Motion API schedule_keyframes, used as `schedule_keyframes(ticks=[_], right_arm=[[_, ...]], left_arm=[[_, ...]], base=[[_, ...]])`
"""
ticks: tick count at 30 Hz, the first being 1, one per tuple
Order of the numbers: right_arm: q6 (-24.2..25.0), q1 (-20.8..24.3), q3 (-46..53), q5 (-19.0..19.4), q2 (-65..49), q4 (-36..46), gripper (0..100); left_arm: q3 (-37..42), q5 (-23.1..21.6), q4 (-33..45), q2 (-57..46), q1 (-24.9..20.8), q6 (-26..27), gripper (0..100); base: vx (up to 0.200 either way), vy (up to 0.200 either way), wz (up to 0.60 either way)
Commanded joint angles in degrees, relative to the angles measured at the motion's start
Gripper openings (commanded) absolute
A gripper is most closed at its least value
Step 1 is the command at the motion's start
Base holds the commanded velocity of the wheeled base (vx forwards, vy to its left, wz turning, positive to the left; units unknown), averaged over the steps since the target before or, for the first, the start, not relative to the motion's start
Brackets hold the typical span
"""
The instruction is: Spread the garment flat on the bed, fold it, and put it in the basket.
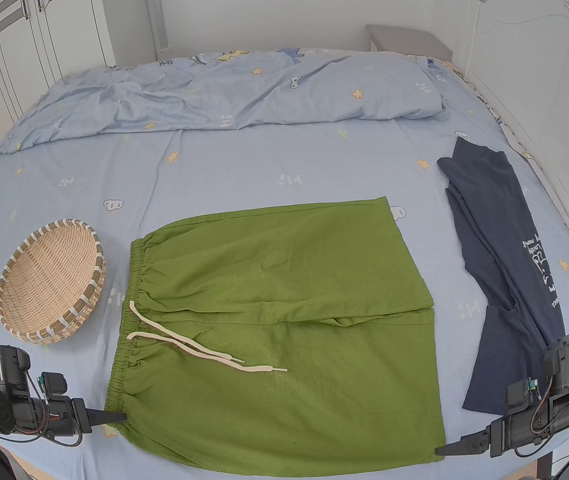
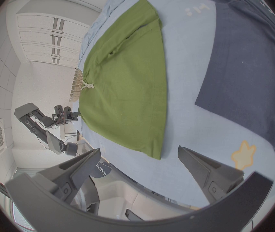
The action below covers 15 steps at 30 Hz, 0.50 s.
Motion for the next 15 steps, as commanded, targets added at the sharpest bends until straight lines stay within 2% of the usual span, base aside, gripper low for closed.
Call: schedule_keyframes(ticks=[1,6,10,15], right_arm=[[-2.77,-0.24,2.34,0.45,10.58,-5.75,100],[-2.69,0.64,2.34,0.62,14.89,-9.53,100],[-2.25,0.64,2.34,3.79,14.97,-11.11,100],[-2.33,0.99,2.34,4.23,16.38,-12.51,100]], left_arm=[[0.84,-0.05,-0.95,0.92,-0.42,-0.01,0],[1.01,-0.05,-1.56,1.18,-0.07,-0.10,0],[0.92,-0.05,-1.65,1.27,-0.15,-0.10,0],[0.92,-0.05,-1.56,1.27,-0.24,-0.10,0]], base=[[0.000,0.000,0.00],[0.000,0.000,0.00],[0.000,0.000,0.00],[0.000,0.000,0.00]])
